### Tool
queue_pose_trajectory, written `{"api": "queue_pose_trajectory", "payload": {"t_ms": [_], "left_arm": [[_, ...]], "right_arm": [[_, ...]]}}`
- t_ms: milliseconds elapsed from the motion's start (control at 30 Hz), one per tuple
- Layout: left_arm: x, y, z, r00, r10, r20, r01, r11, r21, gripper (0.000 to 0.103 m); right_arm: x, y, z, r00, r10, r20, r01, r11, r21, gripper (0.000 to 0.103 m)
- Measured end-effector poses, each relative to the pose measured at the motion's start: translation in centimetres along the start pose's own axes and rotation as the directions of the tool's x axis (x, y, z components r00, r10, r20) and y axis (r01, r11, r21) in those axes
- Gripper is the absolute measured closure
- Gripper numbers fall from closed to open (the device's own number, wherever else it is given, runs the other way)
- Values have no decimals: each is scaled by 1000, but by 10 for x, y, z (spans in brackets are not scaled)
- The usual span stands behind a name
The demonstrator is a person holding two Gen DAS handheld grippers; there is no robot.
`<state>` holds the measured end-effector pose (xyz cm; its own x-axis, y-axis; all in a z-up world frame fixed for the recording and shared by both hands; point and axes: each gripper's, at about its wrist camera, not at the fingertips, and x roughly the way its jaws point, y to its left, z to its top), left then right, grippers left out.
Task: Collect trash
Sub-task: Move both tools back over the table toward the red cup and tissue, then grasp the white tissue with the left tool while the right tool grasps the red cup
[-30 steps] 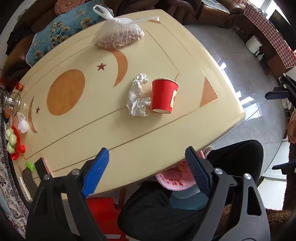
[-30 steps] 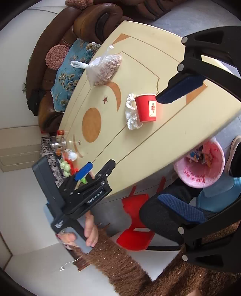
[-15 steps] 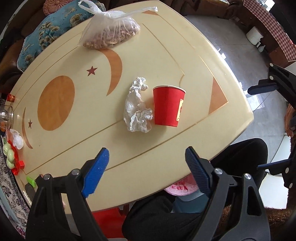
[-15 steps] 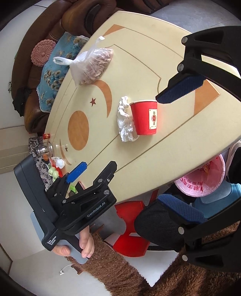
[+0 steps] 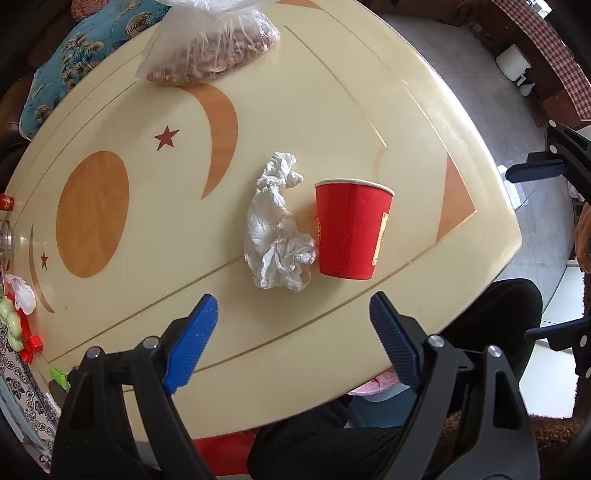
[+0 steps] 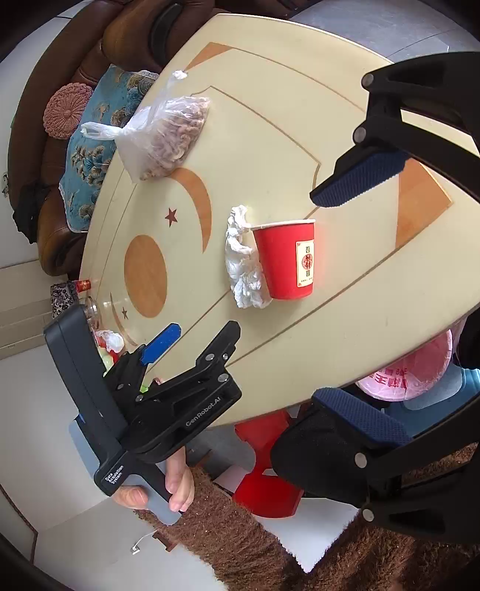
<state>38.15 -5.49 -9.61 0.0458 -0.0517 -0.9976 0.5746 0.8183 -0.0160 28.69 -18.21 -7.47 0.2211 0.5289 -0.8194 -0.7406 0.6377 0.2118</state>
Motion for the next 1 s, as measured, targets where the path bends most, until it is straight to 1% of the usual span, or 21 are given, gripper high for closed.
{"api": "queue_pose_trajectory", "payload": {"t_ms": [367, 533, 667, 800, 1000], "left_arm": [[22, 10, 16, 1000, -2, -30, 2, 1000, -1, 21], [40, 15, 27, 999, -21, -49, 21, 1000, -2, 21], [55, 20, 38, 997, -29, -68, 28, 1000, -10, 21], [68, 27, 49, 996, -52, -76, 50, 998, -31, 21], [90, 34, 61, 993, -50, -104, 47, 998, -35, 21]], "right_arm": [[18, -18, 2, 1000, 24, -11, -24, 1000, 12, 7], [28, -28, 4, 999, 38, -24, -38, 999, 24, 7], [45, -34, 6, 997, 66, -41, -66, 998, 24, 7], [64, -40, 9, 994, 84, -68, -82, 996, 20, 7], [89, -49, 14, 989, 108, -100, -107, 994, 13, 7]]}}
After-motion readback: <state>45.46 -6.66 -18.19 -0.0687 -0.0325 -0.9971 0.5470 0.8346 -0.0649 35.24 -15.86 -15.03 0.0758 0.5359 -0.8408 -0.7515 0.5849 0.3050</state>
